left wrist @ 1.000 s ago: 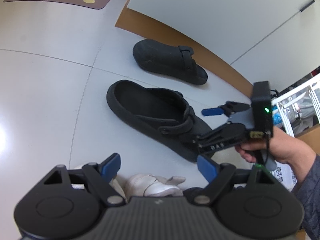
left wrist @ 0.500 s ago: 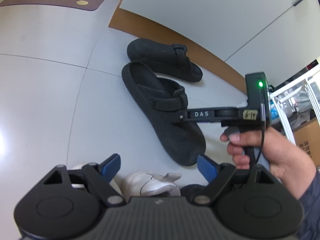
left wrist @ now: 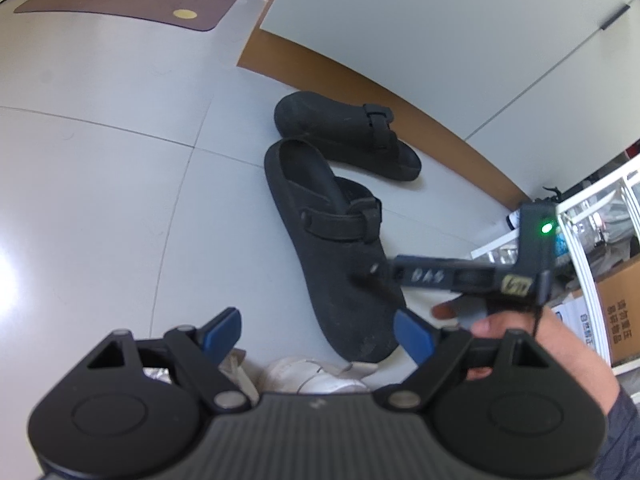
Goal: Organize scattered shoes
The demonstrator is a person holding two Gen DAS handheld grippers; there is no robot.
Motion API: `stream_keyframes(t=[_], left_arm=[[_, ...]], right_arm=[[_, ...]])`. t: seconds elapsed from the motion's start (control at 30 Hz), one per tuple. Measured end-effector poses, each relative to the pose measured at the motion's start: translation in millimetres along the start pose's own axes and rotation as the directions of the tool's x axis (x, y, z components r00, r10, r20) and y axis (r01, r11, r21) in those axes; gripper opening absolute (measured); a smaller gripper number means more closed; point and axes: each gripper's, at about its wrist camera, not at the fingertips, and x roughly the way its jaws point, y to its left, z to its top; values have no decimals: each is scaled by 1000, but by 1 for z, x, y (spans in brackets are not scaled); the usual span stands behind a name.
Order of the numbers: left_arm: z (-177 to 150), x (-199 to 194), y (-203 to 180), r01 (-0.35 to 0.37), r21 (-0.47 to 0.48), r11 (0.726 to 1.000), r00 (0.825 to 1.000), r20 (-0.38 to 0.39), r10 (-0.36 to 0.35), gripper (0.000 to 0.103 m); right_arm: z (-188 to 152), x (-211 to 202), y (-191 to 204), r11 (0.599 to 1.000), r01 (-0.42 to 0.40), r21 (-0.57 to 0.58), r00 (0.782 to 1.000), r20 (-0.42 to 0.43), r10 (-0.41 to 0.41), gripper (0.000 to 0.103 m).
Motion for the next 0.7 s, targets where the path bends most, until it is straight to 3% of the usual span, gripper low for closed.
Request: stream_keyframes(t=[0.13, 0.23, 0.47, 0.57, 0.63, 0.7], left_arm=[[0, 2, 0, 1, 10, 1000, 1000, -5, -1, 86], [0, 3, 1, 3, 7, 1000, 1000, -6, -3, 86], [-2, 0, 6, 6, -1, 1000, 1000, -2, -6, 86], [-3, -3, 8, 9, -10, 1000, 1000, 2, -9, 86], [-3, -4, 8, 10, -6, 1000, 1000, 3, -10, 86], [-4, -4, 7, 12, 2, 1000, 1000, 4, -12, 86]], right_arm=[[-5, 10, 7, 998, 33, -59, 999, -1, -33, 102], [-1, 8, 2, 998, 51, 34, 999, 1, -51, 93], [4, 5, 1, 982, 67, 177, 997, -44, -60, 88], [8, 2, 8, 970, 72, 232, 997, -48, -63, 77], [10, 0, 10, 964, 53, 260, 998, -40, -45, 60], [14, -5, 13, 963, 36, 265, 999, -25, -30, 57]])
